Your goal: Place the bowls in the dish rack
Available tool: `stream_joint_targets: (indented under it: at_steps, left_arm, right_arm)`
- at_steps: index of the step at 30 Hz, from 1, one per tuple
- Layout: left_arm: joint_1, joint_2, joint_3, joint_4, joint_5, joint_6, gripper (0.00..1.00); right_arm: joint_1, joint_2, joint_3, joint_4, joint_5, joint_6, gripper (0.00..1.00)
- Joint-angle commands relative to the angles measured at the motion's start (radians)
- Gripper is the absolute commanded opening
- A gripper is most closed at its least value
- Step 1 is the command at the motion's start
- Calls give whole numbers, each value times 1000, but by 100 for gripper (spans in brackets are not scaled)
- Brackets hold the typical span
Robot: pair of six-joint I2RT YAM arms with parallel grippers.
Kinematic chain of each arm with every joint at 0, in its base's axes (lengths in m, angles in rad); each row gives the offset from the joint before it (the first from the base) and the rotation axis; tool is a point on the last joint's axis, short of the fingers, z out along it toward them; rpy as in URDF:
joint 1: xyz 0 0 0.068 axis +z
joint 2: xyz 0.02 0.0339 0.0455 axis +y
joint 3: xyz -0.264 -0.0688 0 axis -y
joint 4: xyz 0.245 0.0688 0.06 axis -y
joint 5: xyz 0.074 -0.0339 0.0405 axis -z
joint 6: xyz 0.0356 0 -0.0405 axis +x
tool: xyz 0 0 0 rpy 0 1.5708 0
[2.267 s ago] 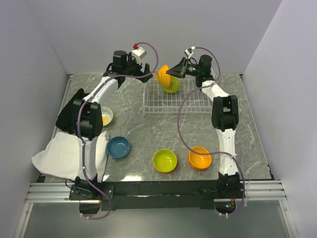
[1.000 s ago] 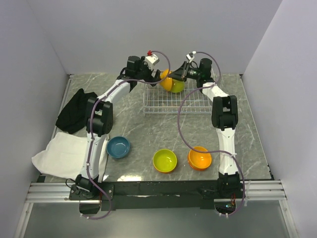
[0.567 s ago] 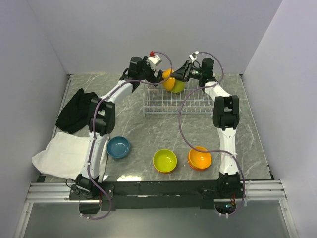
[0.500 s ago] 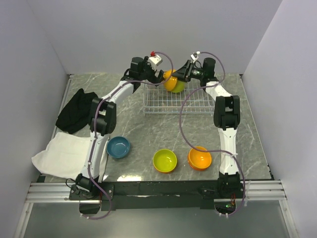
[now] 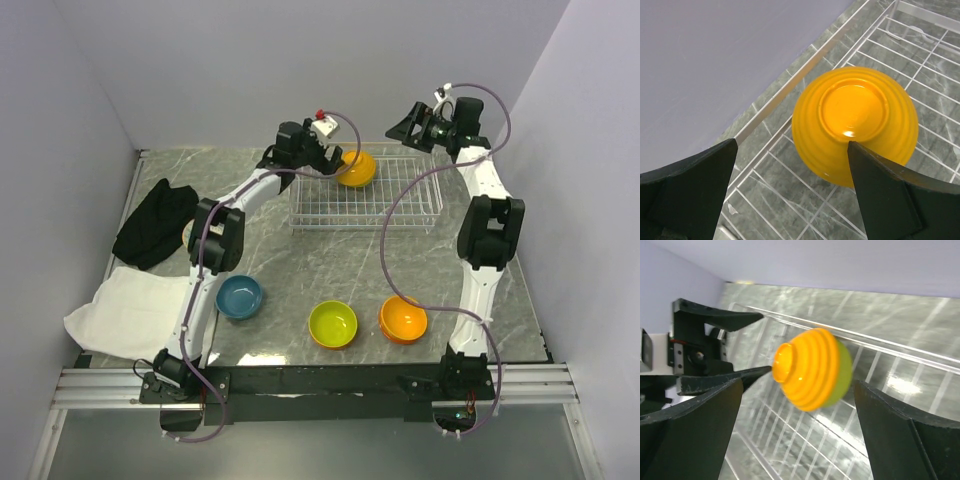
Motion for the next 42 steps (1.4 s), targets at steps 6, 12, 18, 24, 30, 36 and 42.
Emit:
stream_joint_targets:
  at_steps: [6, 12, 18, 24, 30, 36, 42]
  left_arm:
    - [1, -29, 89, 69, -70, -44, 100]
    - [24, -204, 2, 53, -54, -22, 99]
    - [36, -558, -295, 56, -86, 2, 99]
    - [59, -816, -585, 10, -306, 8, 99]
    - [93, -982, -815, -29, -387, 12, 99]
    - [101, -1051, -922, -63, -374, -10, 97]
    - [108, -1085, -980, -66, -377, -27, 97]
  right_arm:
    - [21, -133, -2, -172, 146, -234, 100]
    - [32, -222, -12, -206, 214, -318, 100]
    - [144, -320, -88, -226, 198, -520, 93]
    - [268, -305, -94, -245, 251, -536, 1]
    - [360, -206, -42, -238, 371, -502, 0]
    - [432, -92, 30, -212, 513, -505, 0]
    - [488, -17, 57, -187, 630, -513, 0]
